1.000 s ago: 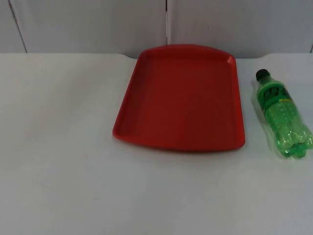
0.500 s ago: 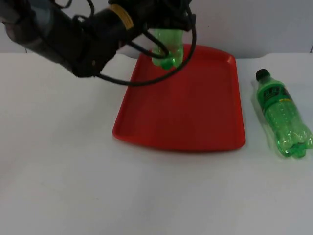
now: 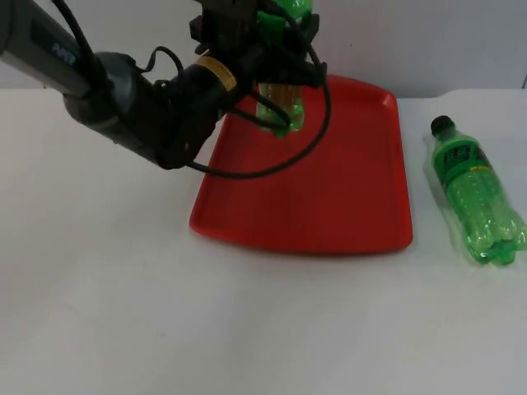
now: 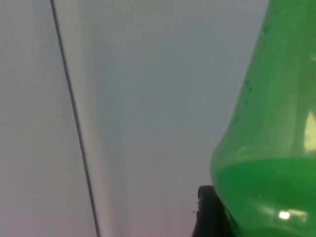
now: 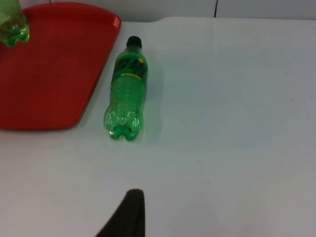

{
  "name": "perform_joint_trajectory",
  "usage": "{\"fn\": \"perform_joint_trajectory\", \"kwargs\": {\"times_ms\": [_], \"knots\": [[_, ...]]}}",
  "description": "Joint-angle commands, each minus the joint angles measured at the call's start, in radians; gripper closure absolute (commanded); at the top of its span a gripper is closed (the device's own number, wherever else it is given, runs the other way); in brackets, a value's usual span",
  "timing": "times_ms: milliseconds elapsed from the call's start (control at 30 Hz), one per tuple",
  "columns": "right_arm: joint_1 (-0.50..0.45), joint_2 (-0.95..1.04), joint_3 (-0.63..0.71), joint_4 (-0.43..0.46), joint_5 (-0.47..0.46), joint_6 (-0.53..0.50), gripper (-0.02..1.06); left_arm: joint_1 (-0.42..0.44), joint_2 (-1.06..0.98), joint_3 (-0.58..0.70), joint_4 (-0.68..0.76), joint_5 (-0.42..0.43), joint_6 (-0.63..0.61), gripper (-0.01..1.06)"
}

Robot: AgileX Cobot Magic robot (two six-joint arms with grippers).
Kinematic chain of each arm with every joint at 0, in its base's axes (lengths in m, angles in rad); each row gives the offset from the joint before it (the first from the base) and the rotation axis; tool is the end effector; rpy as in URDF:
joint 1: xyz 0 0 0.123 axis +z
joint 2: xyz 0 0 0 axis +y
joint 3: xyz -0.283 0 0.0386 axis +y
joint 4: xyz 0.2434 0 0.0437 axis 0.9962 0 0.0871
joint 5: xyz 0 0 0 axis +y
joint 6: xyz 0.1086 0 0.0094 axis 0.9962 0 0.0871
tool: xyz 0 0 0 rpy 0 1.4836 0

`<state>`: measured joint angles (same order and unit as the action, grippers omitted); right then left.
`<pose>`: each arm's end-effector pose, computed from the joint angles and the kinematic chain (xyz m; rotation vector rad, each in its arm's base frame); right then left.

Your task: Place the bottle upright on the tray.

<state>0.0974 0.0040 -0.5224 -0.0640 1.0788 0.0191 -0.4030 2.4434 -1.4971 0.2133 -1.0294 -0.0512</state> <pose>0.0044 -0.0057 0.2717 -0.0756 2.0409 -0.0037 0.4754 -0.2242 0.1204 0.4735 1.3450 -0.4120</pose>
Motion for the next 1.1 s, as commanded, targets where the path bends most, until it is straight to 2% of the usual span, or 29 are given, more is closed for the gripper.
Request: {"fn": "perform_joint_trajectory", "kwargs": {"times_ms": [0,233,833,900,967,1000,1067], "knots": [[-0.006,-0.004,0.006,-0.002,-0.003,-0.009,-0.01,-0.003,0.024,-0.038,-0.029,-0.022,0.002,1.05],[-0.006,-0.004,0.006,-0.002,-0.003,-0.009,-0.01,-0.003,0.111,-0.113,-0.049,-0.023,0.002,1.05],[-0.006,-0.004,0.006,-0.002,-0.003,-0.009,-0.01,-0.003,0.159,-0.115,-0.050,-0.016,0.002,1.03],[-0.006,-0.004,0.006,-0.002,-0.003,-0.009,-0.01,-0.003,0.159,-0.115,-0.041,-0.014,0.002,0.95],[-0.006,-0.004,0.006,-0.002,-0.003,-0.009,-0.01,-0.003,0.159,-0.115,-0.041,-0.005,0.002,0.77],[-0.006,-0.004,0.006,-0.002,-0.003,-0.009,-0.01,-0.003,0.159,-0.115,-0.041,-0.005,0.002,0.77],[-0.006,-0.004,0.006,-0.002,-0.003,-0.009,-0.01,-0.003,0.159,-0.115,-0.041,-0.004,-0.001,0.54]]}}
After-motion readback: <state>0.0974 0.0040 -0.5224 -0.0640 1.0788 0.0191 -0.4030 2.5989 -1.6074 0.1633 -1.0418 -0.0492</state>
